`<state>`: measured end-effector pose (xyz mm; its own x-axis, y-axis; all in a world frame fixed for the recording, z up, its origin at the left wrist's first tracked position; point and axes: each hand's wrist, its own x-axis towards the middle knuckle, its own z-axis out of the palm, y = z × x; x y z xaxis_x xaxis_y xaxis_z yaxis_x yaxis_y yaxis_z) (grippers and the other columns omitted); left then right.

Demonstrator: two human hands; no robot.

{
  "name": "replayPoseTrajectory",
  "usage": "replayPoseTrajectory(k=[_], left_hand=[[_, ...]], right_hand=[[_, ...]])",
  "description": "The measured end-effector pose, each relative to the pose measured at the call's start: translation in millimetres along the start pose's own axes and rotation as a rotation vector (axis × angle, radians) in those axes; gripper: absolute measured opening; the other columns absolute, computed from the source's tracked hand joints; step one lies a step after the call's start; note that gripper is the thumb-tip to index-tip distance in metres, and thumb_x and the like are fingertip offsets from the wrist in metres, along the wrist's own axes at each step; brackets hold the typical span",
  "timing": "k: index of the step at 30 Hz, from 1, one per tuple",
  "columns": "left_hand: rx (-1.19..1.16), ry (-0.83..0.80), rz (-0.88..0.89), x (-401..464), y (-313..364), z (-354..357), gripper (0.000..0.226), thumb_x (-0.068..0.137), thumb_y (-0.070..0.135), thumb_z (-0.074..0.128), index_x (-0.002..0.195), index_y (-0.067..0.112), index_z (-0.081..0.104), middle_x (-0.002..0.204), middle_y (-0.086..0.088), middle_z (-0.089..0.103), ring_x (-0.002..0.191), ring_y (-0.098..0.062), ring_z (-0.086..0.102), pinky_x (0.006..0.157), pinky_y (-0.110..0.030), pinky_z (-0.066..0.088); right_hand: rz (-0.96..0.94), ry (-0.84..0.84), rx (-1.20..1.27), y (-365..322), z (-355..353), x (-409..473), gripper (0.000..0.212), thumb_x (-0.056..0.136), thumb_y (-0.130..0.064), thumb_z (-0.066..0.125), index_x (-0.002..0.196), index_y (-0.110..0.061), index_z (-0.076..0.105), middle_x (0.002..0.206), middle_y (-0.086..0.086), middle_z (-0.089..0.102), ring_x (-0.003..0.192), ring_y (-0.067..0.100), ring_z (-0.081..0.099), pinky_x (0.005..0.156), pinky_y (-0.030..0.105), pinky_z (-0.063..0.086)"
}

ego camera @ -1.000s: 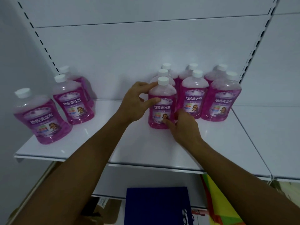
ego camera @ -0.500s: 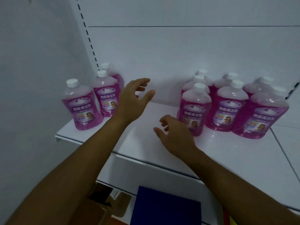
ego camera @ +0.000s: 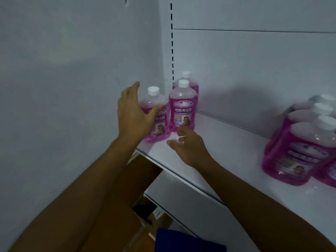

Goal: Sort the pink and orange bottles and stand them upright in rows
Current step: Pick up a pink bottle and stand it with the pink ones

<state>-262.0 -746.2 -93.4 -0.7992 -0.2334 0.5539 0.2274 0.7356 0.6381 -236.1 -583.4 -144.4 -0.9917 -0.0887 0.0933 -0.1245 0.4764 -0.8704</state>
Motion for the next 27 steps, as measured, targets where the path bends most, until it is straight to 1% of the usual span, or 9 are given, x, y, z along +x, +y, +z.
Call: replayPoseTrajectory(k=[3,7,11,14,16,19,21,25,27], left_hand=[[-0.077,-0.149,-0.051,5,-11,-1,0.078,0.079,0.047,0.074,0.143,0.018,0.04,0.137,-0.005,0.053,0.116,-0.02,0.056,0.099,-0.043,0.05],[-0.138,-0.179,0.009,7,-14,-6,0.058,0.079,0.041,0.075,0.127,0.013,0.057,0.117,-0.002,0.065,0.095,-0.012,0.06,0.085,-0.027,0.054],[-0.258,-0.274,0.051,0,-7,-9,0.05,0.074,0.04,0.078,0.116,0.019,0.061,0.102,0.009,0.064,0.087,-0.002,0.063,0.071,-0.008,0.05],[-0.296,-0.323,0.074,-8,3,-4,0.059,0.071,0.048,0.074,0.119,0.015,0.062,0.107,0.004,0.067,0.091,-0.01,0.065,0.077,-0.019,0.056],[-0.33,-0.348,0.081,-15,14,3,0.068,0.068,0.056,0.069,0.122,0.014,0.062,0.11,0.001,0.068,0.093,-0.014,0.066,0.08,-0.03,0.059],[-0.376,-0.401,0.078,-25,37,22,0.073,0.066,0.059,0.068,0.125,0.015,0.062,0.113,0.0,0.067,0.096,-0.017,0.066,0.084,-0.038,0.059],[-0.374,-0.418,0.09,-29,56,36,0.067,0.07,0.054,0.071,0.124,0.015,0.061,0.113,0.001,0.067,0.098,-0.018,0.065,0.086,-0.039,0.057],[-0.39,-0.444,0.147,-28,86,64,0.058,0.081,0.034,0.074,0.129,0.007,0.057,0.111,0.002,0.061,0.1,-0.019,0.062,0.086,-0.03,0.054],[-0.449,-0.474,0.168,-22,96,76,0.055,0.082,0.031,0.073,0.128,0.007,0.057,0.115,-0.003,0.063,0.102,-0.022,0.063,0.087,-0.033,0.056]], right_hand=[[-0.003,-0.011,0.024,-4,15,9,0.035,0.086,-0.024,0.072,0.116,-0.017,0.055,0.107,-0.004,0.057,0.1,0.014,0.057,0.093,0.038,0.052],[-0.019,0.016,0.003,-4,23,17,0.038,0.083,-0.025,0.073,0.116,-0.02,0.055,0.105,-0.006,0.061,0.091,0.008,0.058,0.089,0.037,0.054],[-0.02,0.049,-0.015,-2,21,10,0.05,0.079,-0.025,0.077,0.123,-0.021,0.054,0.112,-0.003,0.066,0.098,0.014,0.064,0.092,0.036,0.053],[0.02,0.095,-0.041,6,9,-2,0.046,0.079,-0.031,0.076,0.119,-0.023,0.053,0.11,-0.001,0.065,0.095,0.015,0.063,0.089,0.037,0.054],[0.046,0.148,-0.102,12,-4,-14,0.047,0.081,-0.038,0.074,0.12,-0.022,0.052,0.112,0.0,0.062,0.094,0.016,0.061,0.084,0.032,0.053],[0.083,0.235,-0.17,23,-29,-32,0.048,0.085,-0.039,0.07,0.124,-0.019,0.05,0.115,0.002,0.058,0.095,0.017,0.059,0.076,0.027,0.047],[0.106,0.293,-0.161,30,-44,-43,0.042,0.088,-0.035,0.066,0.122,-0.018,0.05,0.115,0.003,0.056,0.094,0.016,0.056,0.074,0.025,0.044],[0.116,0.4,-0.064,41,-63,-56,0.031,0.09,-0.026,0.064,0.117,-0.018,0.051,0.11,0.001,0.053,0.093,0.014,0.053,0.067,0.017,0.041],[0.11,0.44,0.009,42,-67,-56,0.034,0.089,-0.026,0.066,0.119,-0.019,0.052,0.114,0.001,0.053,0.096,0.012,0.054,0.073,0.015,0.045]])
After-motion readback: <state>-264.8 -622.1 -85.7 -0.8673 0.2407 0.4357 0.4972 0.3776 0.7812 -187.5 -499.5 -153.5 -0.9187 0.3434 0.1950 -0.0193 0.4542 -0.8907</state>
